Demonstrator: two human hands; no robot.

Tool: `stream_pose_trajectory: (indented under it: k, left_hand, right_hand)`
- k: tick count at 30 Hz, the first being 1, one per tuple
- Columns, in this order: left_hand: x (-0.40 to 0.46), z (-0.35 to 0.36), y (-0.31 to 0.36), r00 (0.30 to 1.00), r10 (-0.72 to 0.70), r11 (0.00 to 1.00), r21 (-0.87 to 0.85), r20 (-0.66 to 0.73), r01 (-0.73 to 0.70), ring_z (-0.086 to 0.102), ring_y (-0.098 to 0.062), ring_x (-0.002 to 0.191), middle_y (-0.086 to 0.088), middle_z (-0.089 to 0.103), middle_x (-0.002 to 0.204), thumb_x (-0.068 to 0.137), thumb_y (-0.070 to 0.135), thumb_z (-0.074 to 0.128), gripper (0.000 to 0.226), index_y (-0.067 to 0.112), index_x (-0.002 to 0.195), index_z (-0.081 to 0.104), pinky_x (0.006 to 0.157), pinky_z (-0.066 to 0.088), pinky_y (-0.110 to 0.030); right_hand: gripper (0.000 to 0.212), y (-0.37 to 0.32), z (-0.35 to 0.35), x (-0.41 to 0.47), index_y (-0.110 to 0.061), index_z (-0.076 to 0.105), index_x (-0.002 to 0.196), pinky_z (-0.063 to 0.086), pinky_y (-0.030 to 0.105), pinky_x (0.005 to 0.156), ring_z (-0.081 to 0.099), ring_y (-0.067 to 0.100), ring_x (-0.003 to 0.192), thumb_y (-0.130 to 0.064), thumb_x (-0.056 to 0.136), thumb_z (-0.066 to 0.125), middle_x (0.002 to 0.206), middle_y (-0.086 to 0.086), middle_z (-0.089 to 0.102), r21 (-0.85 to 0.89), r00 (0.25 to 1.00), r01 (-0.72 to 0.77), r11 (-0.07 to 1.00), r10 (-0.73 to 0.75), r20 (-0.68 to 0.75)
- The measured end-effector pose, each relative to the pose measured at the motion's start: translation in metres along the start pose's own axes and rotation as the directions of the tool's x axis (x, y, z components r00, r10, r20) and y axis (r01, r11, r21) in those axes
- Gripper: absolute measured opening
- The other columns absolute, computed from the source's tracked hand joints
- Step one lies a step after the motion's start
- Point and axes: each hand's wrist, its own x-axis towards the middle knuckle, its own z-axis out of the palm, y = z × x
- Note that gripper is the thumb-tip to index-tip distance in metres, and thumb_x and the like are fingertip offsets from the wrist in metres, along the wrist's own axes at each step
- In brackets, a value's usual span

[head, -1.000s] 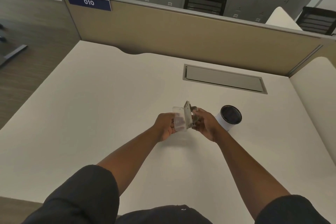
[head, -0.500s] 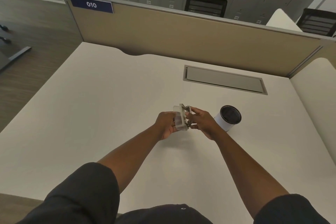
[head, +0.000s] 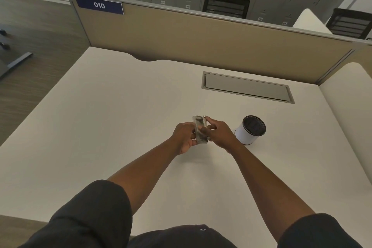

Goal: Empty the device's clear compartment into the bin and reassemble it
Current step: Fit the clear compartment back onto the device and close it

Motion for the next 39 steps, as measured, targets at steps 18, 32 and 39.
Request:
stream_pose_trajectory:
  k: [18,32,39]
  left_hand:
    - [0.002,0.005,0.001,0.996,0.089,0.972,0.216,0.017,-0.091,0.069,-0.039,0.091,-0.025,0.068,0.11,0.094,-0.001,0.039,0.028,-0.006,0.107,0.063,0.072,0.062,-0.049]
    - [0.008,0.002,-0.004,0.994,0.046,0.99,-0.131,-0.101,-0.059,0.072,-0.031,0.08,-0.023,0.068,0.097,0.087,-0.017,0.032,0.039,-0.006,0.107,0.063,0.063,0.062,-0.038]
    - [0.008,0.003,-0.005,0.99,0.054,0.984,-0.159,-0.127,-0.074,0.069,-0.033,0.087,-0.025,0.066,0.106,0.087,-0.018,0.032,0.042,-0.006,0.114,0.062,0.08,0.056,-0.042]
  right_hand:
    - [0.071,0.0,0.005,0.003,-0.023,0.041,0.144,0.042,0.027,0.073,0.064,0.022,0.099,-0.059,0.085,0.058,0.11,0.005,0.07,-0.186,0.998,-0.036,0.982,0.026,-0.057]
    - [0.012,0.007,0.006,-0.018,-0.007,0.063,0.083,0.05,0.028,0.06,0.066,0.02,0.069,-0.007,0.089,0.053,0.084,0.013,0.064,0.509,0.907,-0.378,0.773,0.421,0.034]
    - [0.023,0.003,0.011,-0.02,0.001,0.061,0.109,0.052,0.026,0.06,0.068,0.02,0.074,-0.006,0.087,0.066,0.086,0.014,0.07,0.647,0.908,-0.38,0.661,0.4,0.125]
